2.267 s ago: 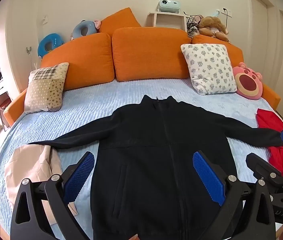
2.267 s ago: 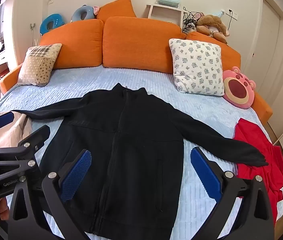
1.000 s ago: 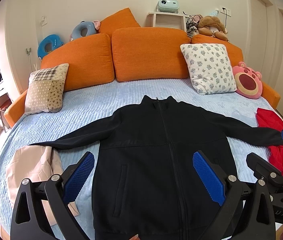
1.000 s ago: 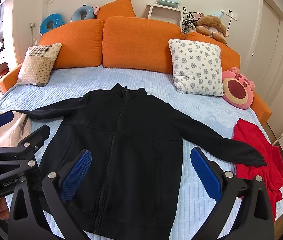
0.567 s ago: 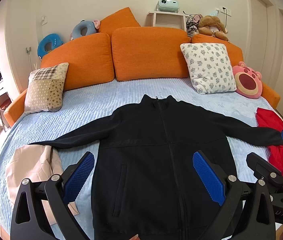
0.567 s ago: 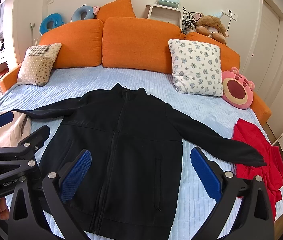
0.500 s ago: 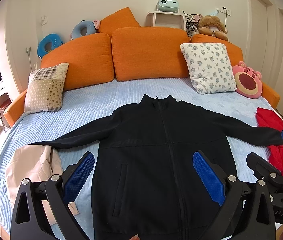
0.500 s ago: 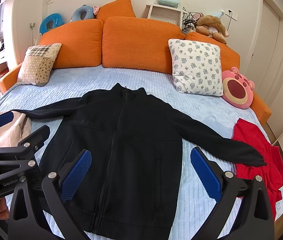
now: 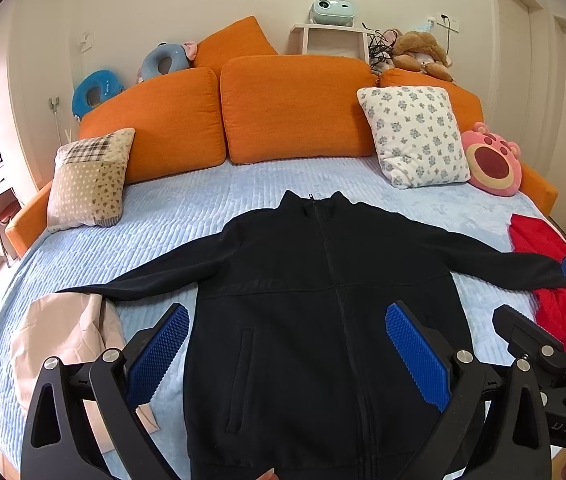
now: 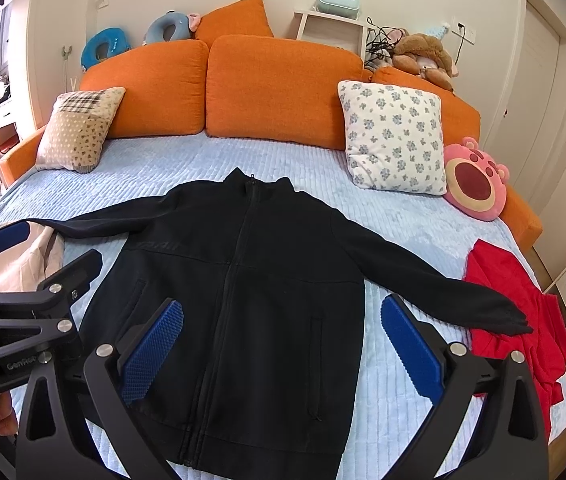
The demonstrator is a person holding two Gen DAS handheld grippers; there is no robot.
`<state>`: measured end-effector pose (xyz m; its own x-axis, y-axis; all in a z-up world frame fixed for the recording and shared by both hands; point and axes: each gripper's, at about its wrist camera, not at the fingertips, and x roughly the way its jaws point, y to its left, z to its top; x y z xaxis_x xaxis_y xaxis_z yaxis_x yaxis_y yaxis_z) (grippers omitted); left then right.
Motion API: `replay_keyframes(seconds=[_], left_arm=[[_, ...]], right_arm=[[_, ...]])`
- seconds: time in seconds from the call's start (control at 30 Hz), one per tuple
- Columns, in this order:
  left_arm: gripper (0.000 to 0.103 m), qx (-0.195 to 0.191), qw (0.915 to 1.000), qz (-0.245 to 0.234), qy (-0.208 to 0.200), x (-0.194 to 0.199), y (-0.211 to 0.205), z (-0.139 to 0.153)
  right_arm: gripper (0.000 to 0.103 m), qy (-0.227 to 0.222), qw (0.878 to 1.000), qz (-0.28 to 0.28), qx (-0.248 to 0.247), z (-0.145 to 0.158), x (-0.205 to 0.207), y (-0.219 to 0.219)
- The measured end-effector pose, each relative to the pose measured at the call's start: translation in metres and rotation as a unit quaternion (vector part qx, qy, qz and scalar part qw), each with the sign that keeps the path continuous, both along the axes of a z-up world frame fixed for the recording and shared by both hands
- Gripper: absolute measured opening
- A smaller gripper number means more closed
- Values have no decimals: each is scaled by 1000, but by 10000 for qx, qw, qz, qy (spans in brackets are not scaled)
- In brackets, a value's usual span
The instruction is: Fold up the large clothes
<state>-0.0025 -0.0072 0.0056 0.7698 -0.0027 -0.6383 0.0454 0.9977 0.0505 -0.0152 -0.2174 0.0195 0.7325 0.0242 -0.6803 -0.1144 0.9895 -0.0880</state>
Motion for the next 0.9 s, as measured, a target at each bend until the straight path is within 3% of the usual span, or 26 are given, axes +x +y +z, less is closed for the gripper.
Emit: replay_keyframes(seconds=[0.9], left_arm=[[100,-16,9999,113,19,-2,13,7]], right_arm=[[98,-77,9999,-108,1,10,-6,-7]])
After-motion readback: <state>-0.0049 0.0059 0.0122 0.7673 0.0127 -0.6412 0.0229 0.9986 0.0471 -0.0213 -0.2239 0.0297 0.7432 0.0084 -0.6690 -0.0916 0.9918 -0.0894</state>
